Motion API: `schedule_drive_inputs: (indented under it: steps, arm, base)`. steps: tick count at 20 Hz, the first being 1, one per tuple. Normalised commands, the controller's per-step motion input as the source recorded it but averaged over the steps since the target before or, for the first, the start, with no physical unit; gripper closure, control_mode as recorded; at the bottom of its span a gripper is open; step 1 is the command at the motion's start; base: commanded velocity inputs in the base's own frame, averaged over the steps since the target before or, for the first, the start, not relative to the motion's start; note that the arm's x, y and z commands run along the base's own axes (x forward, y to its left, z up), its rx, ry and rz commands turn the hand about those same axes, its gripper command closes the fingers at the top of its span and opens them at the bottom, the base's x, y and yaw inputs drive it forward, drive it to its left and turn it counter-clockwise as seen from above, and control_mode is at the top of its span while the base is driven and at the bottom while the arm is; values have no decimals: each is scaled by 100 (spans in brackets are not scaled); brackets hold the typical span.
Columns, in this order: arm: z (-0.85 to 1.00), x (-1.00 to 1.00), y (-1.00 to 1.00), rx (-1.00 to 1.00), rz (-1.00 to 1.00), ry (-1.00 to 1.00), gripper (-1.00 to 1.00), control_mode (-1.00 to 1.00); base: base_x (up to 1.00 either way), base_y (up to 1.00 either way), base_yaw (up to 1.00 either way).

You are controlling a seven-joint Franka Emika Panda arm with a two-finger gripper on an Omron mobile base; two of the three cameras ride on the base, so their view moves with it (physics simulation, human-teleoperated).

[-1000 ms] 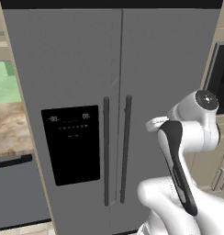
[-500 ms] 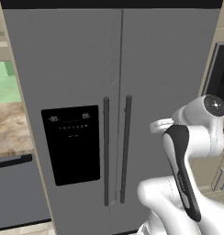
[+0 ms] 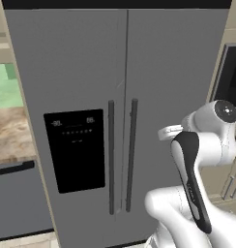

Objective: Retrieve the banana and orange from the fridge and place them into the bowl on the dining table.

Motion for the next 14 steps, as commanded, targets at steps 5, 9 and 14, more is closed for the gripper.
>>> schedule_drive_inputs:
  steps: [5, 9, 14]
  arm:
    - [0, 0, 0, 0, 0, 0, -100, 100]
    - [0, 0, 0, 0, 0, 0, -100, 100]
    - [0, 0, 0, 0, 0, 0, -100, 100]
  base:
    - [-53, 3, 0]
    - [-64, 19, 0]
    - [-44, 42, 0]
